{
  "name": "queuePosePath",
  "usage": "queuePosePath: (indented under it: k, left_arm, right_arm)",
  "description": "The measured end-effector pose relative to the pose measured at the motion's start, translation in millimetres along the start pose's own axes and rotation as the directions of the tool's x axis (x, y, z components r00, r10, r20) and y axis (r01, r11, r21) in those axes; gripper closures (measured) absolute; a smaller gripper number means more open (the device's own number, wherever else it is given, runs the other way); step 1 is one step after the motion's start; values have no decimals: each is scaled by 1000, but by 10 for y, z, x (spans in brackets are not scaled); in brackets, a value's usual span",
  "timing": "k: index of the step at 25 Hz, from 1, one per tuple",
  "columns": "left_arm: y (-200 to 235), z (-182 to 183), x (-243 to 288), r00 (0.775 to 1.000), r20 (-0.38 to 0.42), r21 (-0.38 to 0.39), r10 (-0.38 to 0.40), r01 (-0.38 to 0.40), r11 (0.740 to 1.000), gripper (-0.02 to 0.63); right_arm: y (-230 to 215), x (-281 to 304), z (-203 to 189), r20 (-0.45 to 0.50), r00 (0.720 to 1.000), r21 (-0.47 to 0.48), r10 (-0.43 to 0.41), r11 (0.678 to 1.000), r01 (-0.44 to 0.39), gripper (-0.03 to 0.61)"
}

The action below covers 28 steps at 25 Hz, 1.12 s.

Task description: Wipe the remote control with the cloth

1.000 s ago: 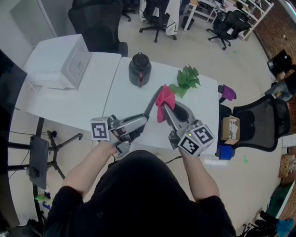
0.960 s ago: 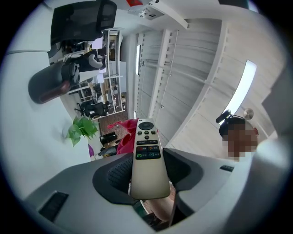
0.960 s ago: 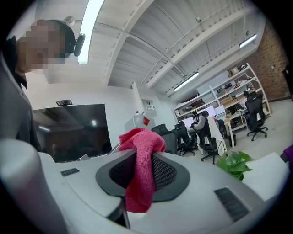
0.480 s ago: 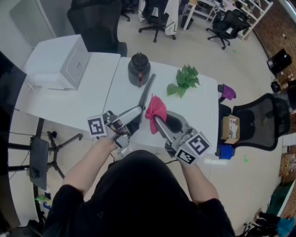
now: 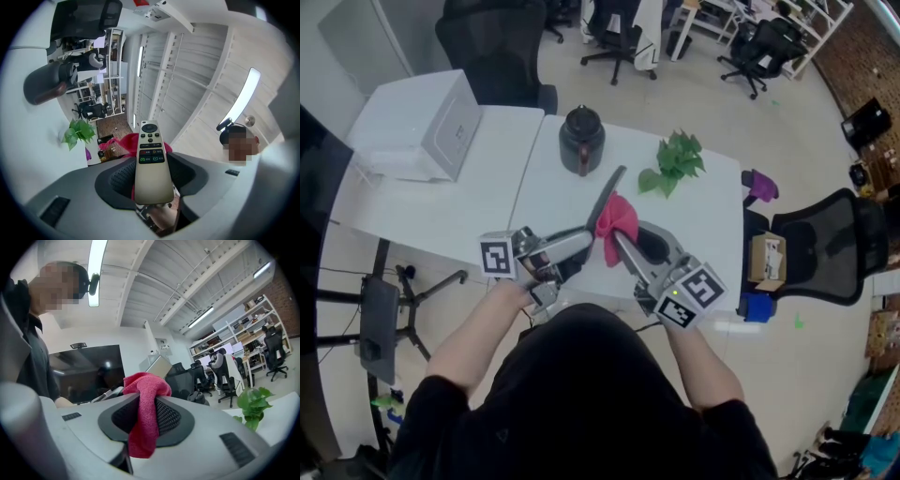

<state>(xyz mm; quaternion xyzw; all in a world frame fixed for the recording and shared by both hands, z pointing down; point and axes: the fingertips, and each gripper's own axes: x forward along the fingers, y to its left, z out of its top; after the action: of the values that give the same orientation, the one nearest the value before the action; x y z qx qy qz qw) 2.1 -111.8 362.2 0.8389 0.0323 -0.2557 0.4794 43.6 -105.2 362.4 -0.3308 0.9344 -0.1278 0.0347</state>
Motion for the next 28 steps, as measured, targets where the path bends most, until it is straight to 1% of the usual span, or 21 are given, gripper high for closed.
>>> queuePosePath:
  k: [4, 6, 8, 11, 12, 13, 14, 15, 16, 17, 18, 19, 20, 21, 22, 23, 24, 25, 27, 28]
  left_arm:
    - [44, -206, -25, 995, -94, 9, 22, -21, 1000, 403]
    - [74, -257, -38, 992, -123, 33, 41, -37, 999, 403]
    - [90, -266, -40, 990, -133, 57, 55, -47, 997, 403]
    - [124, -239, -55, 989, -118, 94, 85, -74, 993, 403]
    - [154, -221, -71, 987, -111, 128, 114, -100, 987, 403]
    - [197, -194, -94, 982, -102, 181, 156, -136, 974, 403]
    - [252, -156, -123, 974, -89, 246, 206, -179, 953, 403]
    - [319, -111, -160, 963, -70, 316, 261, -227, 921, 403]
    - [399, -60, -208, 946, -45, 385, 322, -281, 879, 403]
    - [494, -7, -272, 920, -15, 453, 393, -344, 822, 403]
    - [606, 51, -358, 880, 20, 520, 475, -415, 747, 403]
    - [732, 112, -465, 823, 60, 580, 564, -489, 651, 403]
    - [866, 175, -590, 752, 106, 626, 651, -559, 544, 403]
    - [999, 237, -723, 675, 153, 652, 722, -618, 439, 403]
    - [1125, 295, -861, 600, 197, 658, 775, -667, 349, 403]
    - [1243, 347, -998, 533, 235, 651, 813, -707, 276, 403]
    - [1355, 391, -1131, 474, 265, 637, 839, -740, 216, 403]
    - [1465, 427, -1260, 421, 289, 622, 860, -765, 165, 403]
    - [1702, 472, -1505, 327, 318, 598, 890, -798, 79, 403]
    - [1833, 480, -1621, 284, 322, 588, 903, -808, 44, 403]
  right_arm:
    - [-233, -81, 159, 41, 997, 4, -70, 998, 70, 492]
    - [-309, -112, 219, 54, 994, 1, -90, 996, 90, 492]
    - [-335, -132, 247, 60, 993, -3, -97, 995, 97, 492]
    - [-323, -155, 256, 64, 992, -16, -108, 994, 110, 492]
    - [-319, -168, 262, 65, 991, -28, -121, 992, 123, 492]
    - [-317, -184, 265, 63, 988, -50, -139, 989, 142, 492]
    - [-320, -205, 262, 56, 985, -80, -163, 983, 167, 492]
    - [-326, -227, 249, 45, 980, -116, -192, 974, 196, 492]
    - [-334, -250, 225, 29, 974, -156, -223, 962, 224, 492]
    - [-340, -270, 188, 10, 967, -196, -253, 948, 250, 492]
    - [-343, -289, 143, -9, 959, -235, -282, 933, 272, 492]
    - [-344, -307, 93, -28, 951, -269, -308, 919, 289, 492]
    - [-345, -326, 44, -42, 943, -298, -330, 905, 304, 492]
    - [-344, -343, 1, -51, 936, -320, -348, 894, 315, 492]
    - [-341, -358, -31, -51, 931, -336, -360, 884, 324, 492]
    - [-337, -369, -54, -46, 928, -352, -369, 876, 330, 492]
    - [-333, -381, -80, -45, 925, -368, -376, 867, 335, 492]
    - [-330, -396, -114, -50, 921, -383, -385, 859, 339, 492]
    - [-333, -433, -195, -71, 911, -407, -405, 846, 345, 492]
    - [-337, -451, -236, -84, 906, -411, -415, 843, 348, 492]
